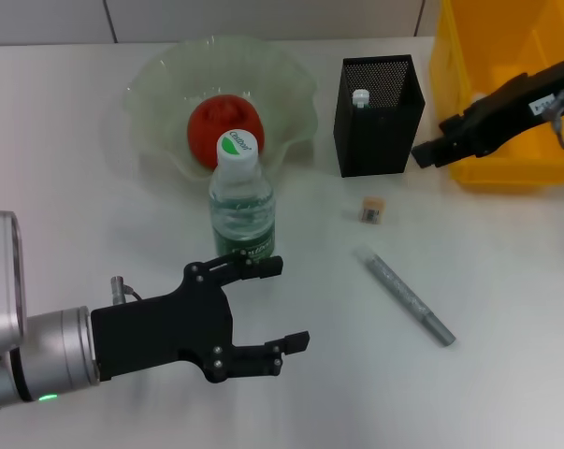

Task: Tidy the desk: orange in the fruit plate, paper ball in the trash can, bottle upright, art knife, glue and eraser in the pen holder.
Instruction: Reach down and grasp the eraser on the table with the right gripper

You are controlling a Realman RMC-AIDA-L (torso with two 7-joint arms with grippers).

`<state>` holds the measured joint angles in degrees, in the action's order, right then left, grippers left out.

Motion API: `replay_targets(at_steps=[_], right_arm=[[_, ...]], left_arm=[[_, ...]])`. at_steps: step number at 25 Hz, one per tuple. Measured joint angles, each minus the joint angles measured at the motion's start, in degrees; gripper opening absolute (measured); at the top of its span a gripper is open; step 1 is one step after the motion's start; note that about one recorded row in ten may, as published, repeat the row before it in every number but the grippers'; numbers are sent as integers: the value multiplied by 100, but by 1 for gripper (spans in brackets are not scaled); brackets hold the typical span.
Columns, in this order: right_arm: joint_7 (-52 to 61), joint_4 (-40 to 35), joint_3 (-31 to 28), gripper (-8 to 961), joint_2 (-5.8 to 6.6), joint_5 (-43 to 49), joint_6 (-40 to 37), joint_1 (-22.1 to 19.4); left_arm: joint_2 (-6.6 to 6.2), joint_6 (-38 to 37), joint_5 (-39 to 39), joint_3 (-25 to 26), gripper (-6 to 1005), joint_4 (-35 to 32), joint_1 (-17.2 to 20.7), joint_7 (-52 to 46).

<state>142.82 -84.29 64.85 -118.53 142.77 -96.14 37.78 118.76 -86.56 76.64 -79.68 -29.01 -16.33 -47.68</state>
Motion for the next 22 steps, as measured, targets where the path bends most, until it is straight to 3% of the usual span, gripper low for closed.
replay_targets(at_steps=[3, 5, 15, 22], right_arm=[[-20, 273, 126, 560, -64, 500, 38, 223], [-62, 927, 470, 560, -76, 744, 271, 468], [-64, 2225, 1329, 559, -105, 485, 1612, 680], [-52, 2582, 1655, 558, -110, 306, 2186, 729]], left_arm=[[-3, -8, 0, 7, 859, -11, 8, 0], [-7, -17, 1, 7, 859, -25, 26, -7], [-11, -20, 1, 0, 859, -16, 16, -16], [-10, -19, 0, 5, 859, 2, 29, 17]])
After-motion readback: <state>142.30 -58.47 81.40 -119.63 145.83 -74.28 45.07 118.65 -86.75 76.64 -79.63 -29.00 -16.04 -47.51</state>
